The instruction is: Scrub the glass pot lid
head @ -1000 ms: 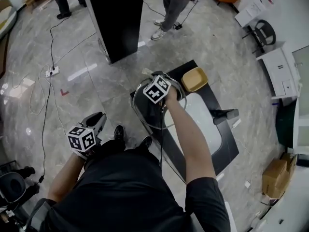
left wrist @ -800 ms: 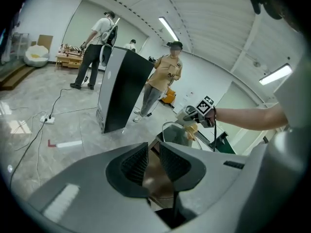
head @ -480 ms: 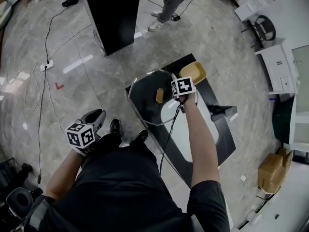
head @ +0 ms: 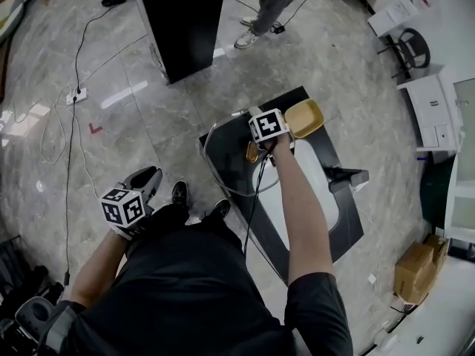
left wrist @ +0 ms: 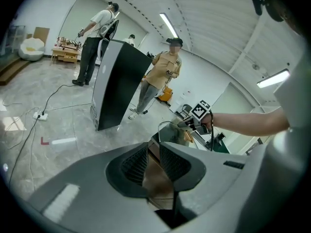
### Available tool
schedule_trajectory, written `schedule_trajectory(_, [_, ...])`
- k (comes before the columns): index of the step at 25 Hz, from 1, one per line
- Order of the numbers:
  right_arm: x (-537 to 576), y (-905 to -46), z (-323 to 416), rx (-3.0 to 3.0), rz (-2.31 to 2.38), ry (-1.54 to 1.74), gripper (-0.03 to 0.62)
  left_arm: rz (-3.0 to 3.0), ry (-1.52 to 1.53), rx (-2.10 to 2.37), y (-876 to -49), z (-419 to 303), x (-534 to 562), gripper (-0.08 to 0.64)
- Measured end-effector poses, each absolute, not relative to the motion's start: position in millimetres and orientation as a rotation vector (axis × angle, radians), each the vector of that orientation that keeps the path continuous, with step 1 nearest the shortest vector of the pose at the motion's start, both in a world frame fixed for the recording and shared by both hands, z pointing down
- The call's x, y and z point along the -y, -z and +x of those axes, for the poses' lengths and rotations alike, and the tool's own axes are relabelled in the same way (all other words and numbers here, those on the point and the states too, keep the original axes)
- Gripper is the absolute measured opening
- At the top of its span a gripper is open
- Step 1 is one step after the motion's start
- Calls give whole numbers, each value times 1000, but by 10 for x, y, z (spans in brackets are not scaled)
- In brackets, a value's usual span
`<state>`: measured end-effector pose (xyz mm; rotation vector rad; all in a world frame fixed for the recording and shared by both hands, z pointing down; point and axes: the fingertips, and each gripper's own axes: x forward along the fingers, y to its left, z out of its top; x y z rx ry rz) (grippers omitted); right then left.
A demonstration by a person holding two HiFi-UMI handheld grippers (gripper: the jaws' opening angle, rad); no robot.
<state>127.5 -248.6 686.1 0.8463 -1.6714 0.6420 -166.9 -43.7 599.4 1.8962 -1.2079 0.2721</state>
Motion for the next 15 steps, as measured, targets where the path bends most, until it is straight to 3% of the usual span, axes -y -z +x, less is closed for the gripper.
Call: schedule_trajectory(15, [1951,-6906,143,1792,388,-127,66,1916,-276,1201,-5976,-1619,524,74])
